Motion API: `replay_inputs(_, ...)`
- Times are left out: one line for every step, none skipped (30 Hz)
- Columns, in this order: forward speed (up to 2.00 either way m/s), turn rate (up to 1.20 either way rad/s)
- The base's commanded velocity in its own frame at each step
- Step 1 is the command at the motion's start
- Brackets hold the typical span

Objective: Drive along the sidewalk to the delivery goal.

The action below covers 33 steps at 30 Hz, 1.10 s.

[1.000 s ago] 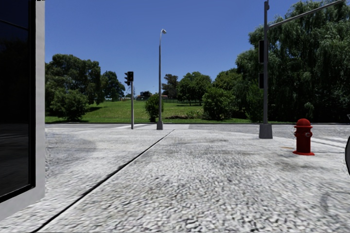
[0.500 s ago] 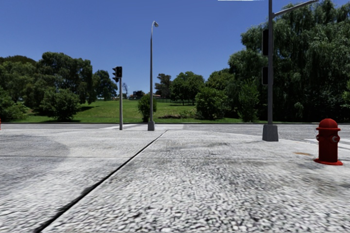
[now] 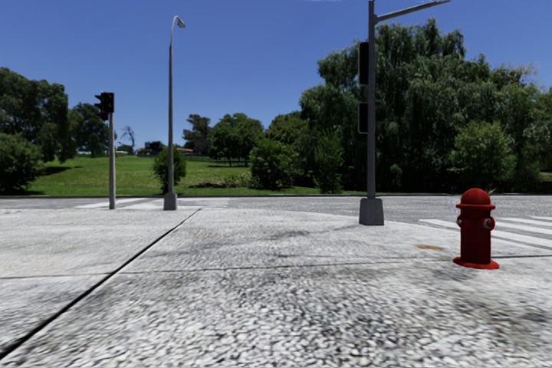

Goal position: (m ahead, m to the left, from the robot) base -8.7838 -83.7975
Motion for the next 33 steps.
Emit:
replay_inputs(1.41,-0.56)
replay_inputs(1.41,-0.56)
replay_inputs(1.43,-0.51)
replay_inputs(1.46,-0.34)
replay_inputs(1.51,-0.16)
replay_inputs(1.55,-0.04)
replay_inputs(1.56,0.00)
replay_inputs(1.56,0.00)
replay_inputs(1.56,0.00)
replay_inputs(1.56,0.00)
replay_inputs(1.56,0.00)
replay_inputs(1.56,0.00)
replay_inputs(1.56,0.00)
replay_inputs(1.56,0.00)
replay_inputs(1.56,0.00)
replay_inputs(1.57,0.00)
replay_inputs(1.57,-0.08)
replay_inputs(1.57,-0.20)
replay_inputs(1.57,-0.20)
replay_inputs(1.57,-0.26)
replay_inputs(1.57,-0.28)
replay_inputs(1.57,-0.29)
replay_inputs(1.57,-0.29)
replay_inputs(1.57,-0.29)
replay_inputs(1.57,-0.30)
replay_inputs(1.57,-0.32)
replay_inputs(1.57,-0.34)
replay_inputs(1.57,-0.35)
replay_inputs(1.57,-0.35)
replay_inputs(1.57,-0.36)
replay_inputs(1.57,-0.37)
replay_inputs(1.57,-0.37)
replay_inputs(1.57,-0.37)
